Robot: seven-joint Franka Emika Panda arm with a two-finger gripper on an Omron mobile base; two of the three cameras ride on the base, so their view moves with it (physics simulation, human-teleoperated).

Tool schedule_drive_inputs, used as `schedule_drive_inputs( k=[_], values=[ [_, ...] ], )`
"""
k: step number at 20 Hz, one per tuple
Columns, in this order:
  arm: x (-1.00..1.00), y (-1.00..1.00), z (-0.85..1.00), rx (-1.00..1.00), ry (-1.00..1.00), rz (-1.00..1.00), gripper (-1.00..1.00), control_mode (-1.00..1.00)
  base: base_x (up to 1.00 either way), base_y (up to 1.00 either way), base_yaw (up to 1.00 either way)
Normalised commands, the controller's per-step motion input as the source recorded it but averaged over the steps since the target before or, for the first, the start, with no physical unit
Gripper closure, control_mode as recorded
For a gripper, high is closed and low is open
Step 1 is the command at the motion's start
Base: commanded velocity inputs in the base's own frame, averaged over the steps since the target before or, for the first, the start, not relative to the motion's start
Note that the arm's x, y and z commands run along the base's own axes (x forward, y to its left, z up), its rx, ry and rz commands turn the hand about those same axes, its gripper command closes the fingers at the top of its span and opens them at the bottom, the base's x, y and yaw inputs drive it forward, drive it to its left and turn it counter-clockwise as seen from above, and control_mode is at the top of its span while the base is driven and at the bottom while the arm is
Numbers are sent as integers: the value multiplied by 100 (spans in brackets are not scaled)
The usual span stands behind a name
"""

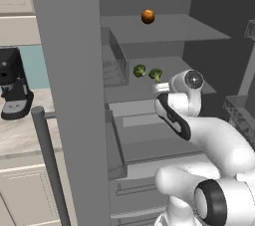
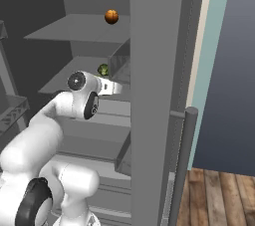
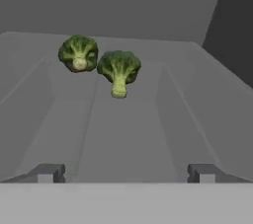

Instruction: Place the broccoli in the correct fridge rack based on whether it is a fruit or vegetable. Finally, close the fridge door.

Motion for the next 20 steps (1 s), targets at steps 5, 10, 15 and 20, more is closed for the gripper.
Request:
schedule_drive_inputs(
  k=[5,10,15,20],
  values=[
    [-98,0,60,2,0,-3,-100,-100,0,0,0],
    [-65,10,11,0,0,-1,-100,-100,0,0,0],
    [-6,10,-4,0,5,0,-100,-100,0,0,0],
    [-9,5,-3,0,1,0,-100,100,-54,0,0]
  ],
)
